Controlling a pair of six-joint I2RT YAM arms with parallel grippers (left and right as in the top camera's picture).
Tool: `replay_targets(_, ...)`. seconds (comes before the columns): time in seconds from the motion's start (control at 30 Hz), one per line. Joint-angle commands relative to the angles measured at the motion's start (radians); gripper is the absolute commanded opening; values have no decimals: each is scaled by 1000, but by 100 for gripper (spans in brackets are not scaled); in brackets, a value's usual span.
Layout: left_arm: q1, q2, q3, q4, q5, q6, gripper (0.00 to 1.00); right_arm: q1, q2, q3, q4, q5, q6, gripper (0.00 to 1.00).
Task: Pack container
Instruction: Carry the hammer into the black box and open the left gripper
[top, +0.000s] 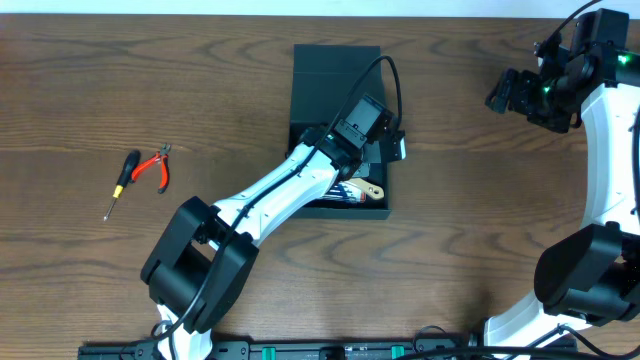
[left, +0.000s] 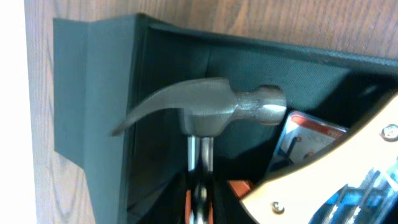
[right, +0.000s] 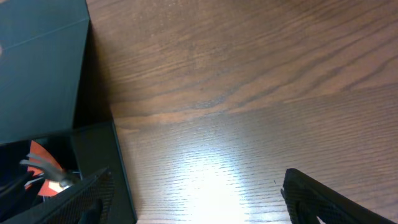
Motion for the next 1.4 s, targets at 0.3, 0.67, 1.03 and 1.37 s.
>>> replay_targets(0.3,4,-71,9,48,-243,-62,98,-2,6,-3,-28,-8,-10,85)
replay_targets(0.67,93,-424,13,-8,-236,-443,95,-2,6,-3,-40,-8,-10,85)
replay_targets(1.03,122,-219,-1,-122,-99,-556,75,-2,6,-3,-40,-8,-10,86)
replay_targets(1.37,123,-27,-1,-123,-100,-558,21,-2,6,-3,-49,-8,-10,87)
